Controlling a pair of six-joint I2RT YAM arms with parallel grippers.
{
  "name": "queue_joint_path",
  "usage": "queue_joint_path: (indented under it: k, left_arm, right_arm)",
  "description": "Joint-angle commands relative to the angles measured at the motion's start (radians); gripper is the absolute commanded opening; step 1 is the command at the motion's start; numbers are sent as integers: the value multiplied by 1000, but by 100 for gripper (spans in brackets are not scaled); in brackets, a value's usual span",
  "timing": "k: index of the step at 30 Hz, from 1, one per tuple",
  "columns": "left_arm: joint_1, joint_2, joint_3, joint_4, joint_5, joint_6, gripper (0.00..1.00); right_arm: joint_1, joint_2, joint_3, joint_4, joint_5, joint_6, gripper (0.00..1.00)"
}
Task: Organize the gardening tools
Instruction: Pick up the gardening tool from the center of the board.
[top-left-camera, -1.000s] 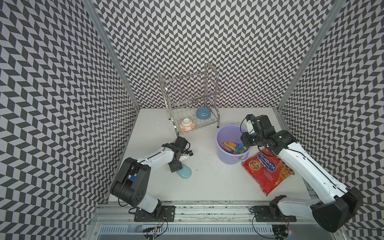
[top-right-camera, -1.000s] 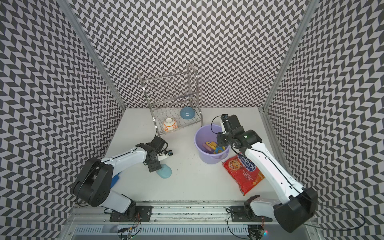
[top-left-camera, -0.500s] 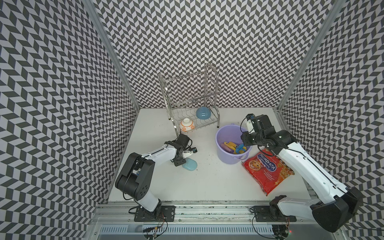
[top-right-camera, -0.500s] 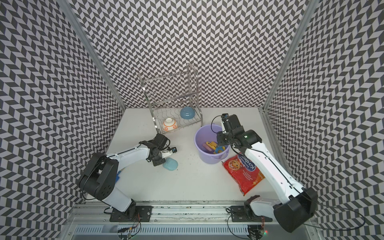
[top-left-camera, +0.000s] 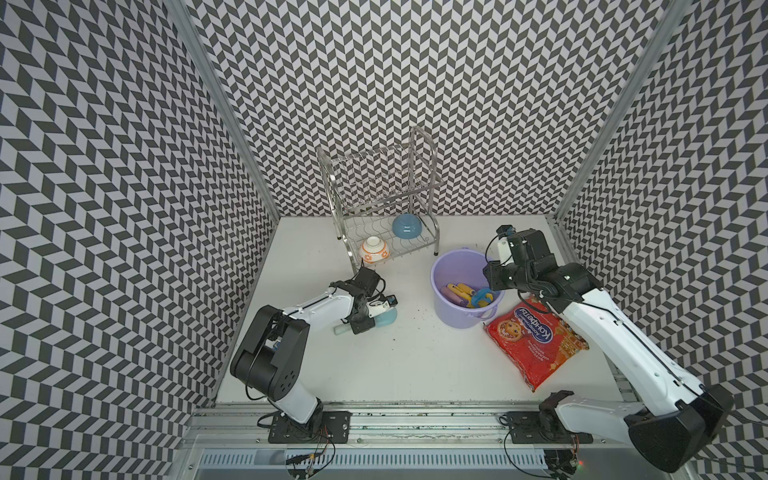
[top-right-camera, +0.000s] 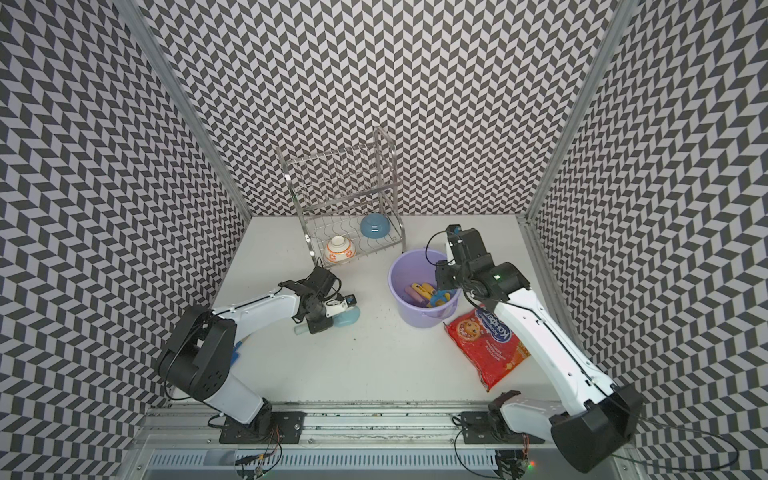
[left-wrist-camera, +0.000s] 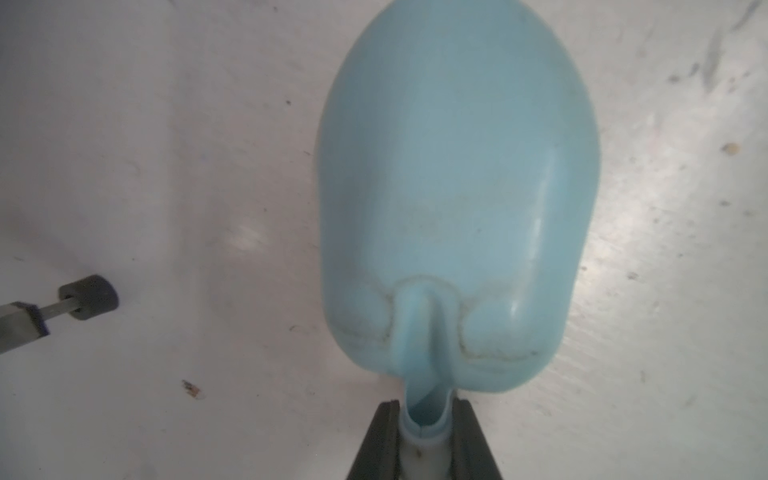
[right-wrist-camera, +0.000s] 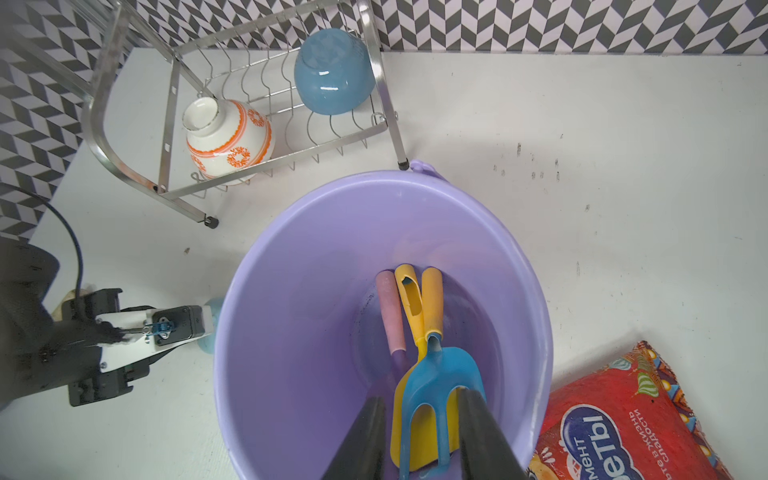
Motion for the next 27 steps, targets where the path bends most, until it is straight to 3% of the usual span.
queue_joint_path:
  k: [1,6,11,15,18,22,27]
  left_arm:
    - [1,-100,48,25,-52,-21,0]
    - [1,-242,87,123,-146,-52,0]
    - [-14,-350,131,245,-78,-133,0]
    - [-85,-394,141,356,20,-196,0]
    - [-127,-383,151,432,84,-245,0]
    - [-177,-329,177,493,142,-306,0]
    - [-249,-262,204,550,200,-341,0]
  right_arm:
    - [-3,-52,-21,89,-32,27,33]
    - [-8,-108,-55,183,-117,46,34]
    - [-29,-131,-68,256,-276,68,43]
    - [-82,-135,-85,350,-516,103,45]
    - [-110,-142,-102,424,-635,142,48]
    - [-114,-155,-122,520,-725,189,61]
    - [-114,-138,-129,557,-762,210,62]
